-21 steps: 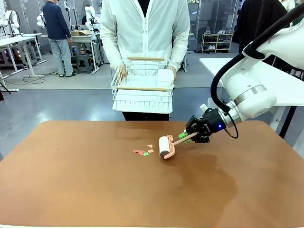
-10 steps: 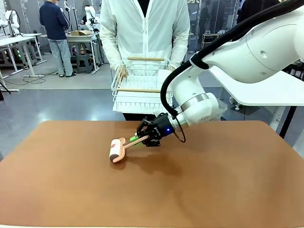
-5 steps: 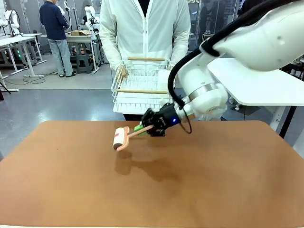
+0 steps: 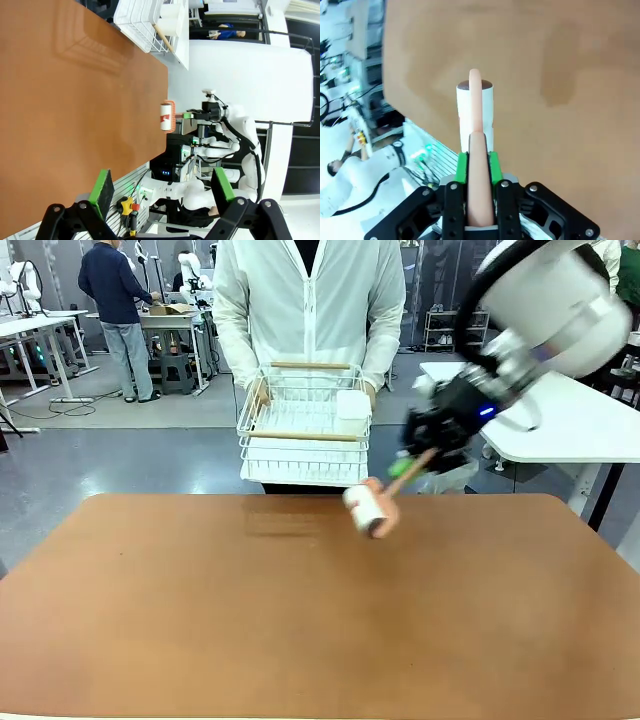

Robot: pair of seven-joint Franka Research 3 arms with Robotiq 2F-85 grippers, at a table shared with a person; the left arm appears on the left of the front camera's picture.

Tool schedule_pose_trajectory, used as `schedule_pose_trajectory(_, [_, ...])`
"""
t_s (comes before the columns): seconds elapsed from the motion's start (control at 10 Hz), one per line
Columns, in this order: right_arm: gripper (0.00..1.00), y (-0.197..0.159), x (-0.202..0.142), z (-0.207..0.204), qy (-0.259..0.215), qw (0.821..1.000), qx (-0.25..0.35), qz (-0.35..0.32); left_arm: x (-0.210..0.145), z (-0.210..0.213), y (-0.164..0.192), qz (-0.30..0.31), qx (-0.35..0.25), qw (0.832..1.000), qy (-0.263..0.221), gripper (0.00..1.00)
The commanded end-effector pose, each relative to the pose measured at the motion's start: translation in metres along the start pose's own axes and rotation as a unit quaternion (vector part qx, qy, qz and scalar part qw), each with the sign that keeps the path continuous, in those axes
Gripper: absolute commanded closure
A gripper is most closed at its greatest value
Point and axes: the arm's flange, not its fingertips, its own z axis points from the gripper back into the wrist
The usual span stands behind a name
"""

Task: Clean the table.
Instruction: Clean the table with the Lint Roller when the human lifts the Dish drying rack.

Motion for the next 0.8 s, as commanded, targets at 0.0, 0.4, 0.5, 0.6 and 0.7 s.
schedule_pose_trajectory(0.0, [0.79, -0.007, -0.035, 0.066, 0.004, 0.996, -0.092, -0.019, -0.001, 0.003, 0.0, -0.003, -0.006, 1.0, -0.002, 0.0])
schedule_pose_trajectory(0.4, [0.79, -0.044, -0.07, 0.096, -0.026, 0.973, -0.205, -0.106, -0.001, 0.003, 0.0, -0.003, -0.006, 1.0, -0.002, 0.0])
schedule_pose_trajectory(0.5, [0.79, -0.051, -0.059, 0.08, -0.008, 0.973, -0.202, -0.107, -0.001, 0.003, 0.0, -0.003, -0.006, 1.0, -0.002, 0.0])
schedule_pose_trajectory(0.6, [0.79, -0.048, -0.068, 0.117, -0.024, 0.972, -0.215, -0.092, -0.001, 0.003, 0.0, -0.003, -0.006, 1.0, -0.002, 0.0])
schedule_pose_trajectory(0.7, [0.79, -0.048, -0.068, 0.117, -0.024, 0.972, -0.215, -0.092, -0.001, 0.003, 0.0, -0.003, -0.006, 1.0, -0.002, 0.0])
